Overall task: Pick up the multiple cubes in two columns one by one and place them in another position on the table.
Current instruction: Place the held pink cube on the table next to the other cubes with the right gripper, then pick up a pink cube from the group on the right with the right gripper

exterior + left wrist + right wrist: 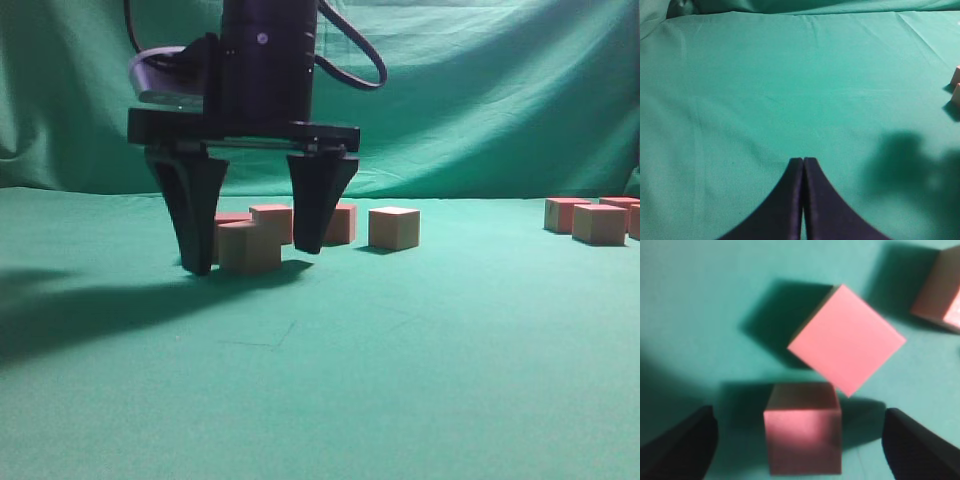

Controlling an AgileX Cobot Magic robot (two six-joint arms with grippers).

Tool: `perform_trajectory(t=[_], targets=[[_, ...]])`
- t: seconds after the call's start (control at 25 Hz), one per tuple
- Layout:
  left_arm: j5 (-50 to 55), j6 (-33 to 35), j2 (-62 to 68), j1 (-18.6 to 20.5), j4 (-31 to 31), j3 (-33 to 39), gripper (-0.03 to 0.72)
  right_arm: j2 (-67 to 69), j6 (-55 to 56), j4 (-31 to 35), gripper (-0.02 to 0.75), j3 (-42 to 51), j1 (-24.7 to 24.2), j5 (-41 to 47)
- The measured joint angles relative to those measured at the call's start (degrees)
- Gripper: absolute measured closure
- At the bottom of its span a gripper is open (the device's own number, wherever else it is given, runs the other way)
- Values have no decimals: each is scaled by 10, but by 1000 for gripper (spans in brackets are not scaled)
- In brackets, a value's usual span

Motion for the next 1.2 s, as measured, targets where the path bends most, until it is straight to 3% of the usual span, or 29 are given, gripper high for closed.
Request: perform_trajectory(t=[0.08,0.36,0.76,0.92,1.2], targets=[[0,0,0,0,0,0,688,-8,0,-1,99,-5,1,16],[0,0,0,0,0,0,688,-78,0,-11,113,-58,1,42],[0,0,0,0,0,0,688,-228,16,-105,113,-54,-7,52],[0,0,0,0,0,0,688,-312,25,-131,113,0,-31,53],[0,0,0,0,0,0,688,-404,29,-146,113,165,-127,55]])
